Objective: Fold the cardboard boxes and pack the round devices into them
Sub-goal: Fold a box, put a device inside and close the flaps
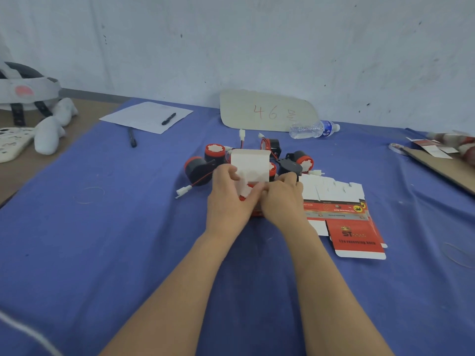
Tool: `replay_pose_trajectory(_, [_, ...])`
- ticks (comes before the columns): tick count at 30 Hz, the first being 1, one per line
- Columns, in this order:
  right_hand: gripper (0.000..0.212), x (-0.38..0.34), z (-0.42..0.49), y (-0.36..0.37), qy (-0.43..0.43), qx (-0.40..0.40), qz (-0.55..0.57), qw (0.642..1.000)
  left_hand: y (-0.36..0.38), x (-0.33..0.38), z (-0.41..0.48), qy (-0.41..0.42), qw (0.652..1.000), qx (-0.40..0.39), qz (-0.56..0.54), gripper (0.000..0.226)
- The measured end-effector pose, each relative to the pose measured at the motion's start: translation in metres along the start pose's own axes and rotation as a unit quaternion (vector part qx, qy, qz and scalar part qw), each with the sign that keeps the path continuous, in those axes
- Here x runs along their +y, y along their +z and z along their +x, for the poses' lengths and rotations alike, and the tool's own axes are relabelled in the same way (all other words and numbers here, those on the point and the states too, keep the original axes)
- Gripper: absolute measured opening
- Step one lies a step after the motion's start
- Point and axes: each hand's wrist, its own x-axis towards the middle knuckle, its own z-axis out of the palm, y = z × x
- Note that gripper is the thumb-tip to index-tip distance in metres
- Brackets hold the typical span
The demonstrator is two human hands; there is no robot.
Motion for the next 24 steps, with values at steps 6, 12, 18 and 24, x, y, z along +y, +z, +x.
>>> replay_pose_trajectory(6, [0.049, 0.009, 0.001, 0.005, 0.06, 0.088, 0.223, 0.969, -0.002, -0.009, 0.002, 0.014, 0.999, -0.044, -0.007, 0.015])
replay_pose_trajectory(12, [0.06, 0.012, 0.004, 0.006, 0.035, 0.116, 0.291, 0.949, -0.001, -0.005, 0.003, -0.042, 0.998, -0.015, -0.05, 0.043])
replay_pose_trajectory(18, [0.025, 0.018, 0.007, 0.0, -0.027, 0.077, 0.272, 0.959, -0.004, -0.009, 0.009, -0.052, 0.995, -0.042, -0.078, 0.044])
replay_pose_trajectory(24, [0.061, 0.018, 0.006, 0.004, -0.02, 0.071, 0.329, 0.941, -0.007, -0.008, 0.01, 0.003, 0.994, -0.069, -0.083, 0.035])
